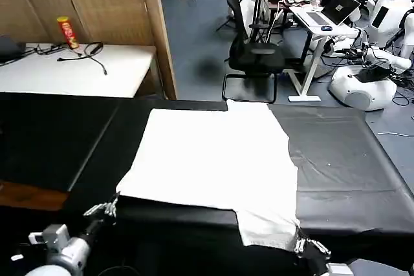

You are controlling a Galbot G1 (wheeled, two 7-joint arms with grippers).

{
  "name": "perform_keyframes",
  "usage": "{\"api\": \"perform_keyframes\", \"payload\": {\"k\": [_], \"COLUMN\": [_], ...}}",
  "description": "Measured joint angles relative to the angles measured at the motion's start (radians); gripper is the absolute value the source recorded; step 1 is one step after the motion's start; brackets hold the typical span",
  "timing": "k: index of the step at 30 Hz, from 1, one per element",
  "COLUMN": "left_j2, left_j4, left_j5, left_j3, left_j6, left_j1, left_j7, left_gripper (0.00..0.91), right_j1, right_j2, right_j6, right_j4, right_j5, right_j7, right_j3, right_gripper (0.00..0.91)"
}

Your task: Fold and organize the clothes.

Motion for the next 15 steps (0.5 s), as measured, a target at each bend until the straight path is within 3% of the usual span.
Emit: {"api": "perform_keyframes", "payload": {"k": [6,15], "left_j2": [-0.03,-0.035], "left_j4": [0.048,0.153], "left_j5": [0.003,0.084], "left_j3": [0.022,0.071], "left_j6": [-0.063,-0.091], "left_j1": [-0.105,-0.205], "left_j7": [-0.012,-0.009], "left_gripper": [0.0,0.0], "right_j1": [0.15,0.382], "right_j2": [-0.037,-0.08], "right_j6": [0.024,0.0], "right_j4": [-0.126,-0.289], "right_j5": [0.027,0.025], "right_j7": [-0.001,0.003], "right_j3": [-0.02,-0.076], "right_gripper": [0.0,0.0]}}
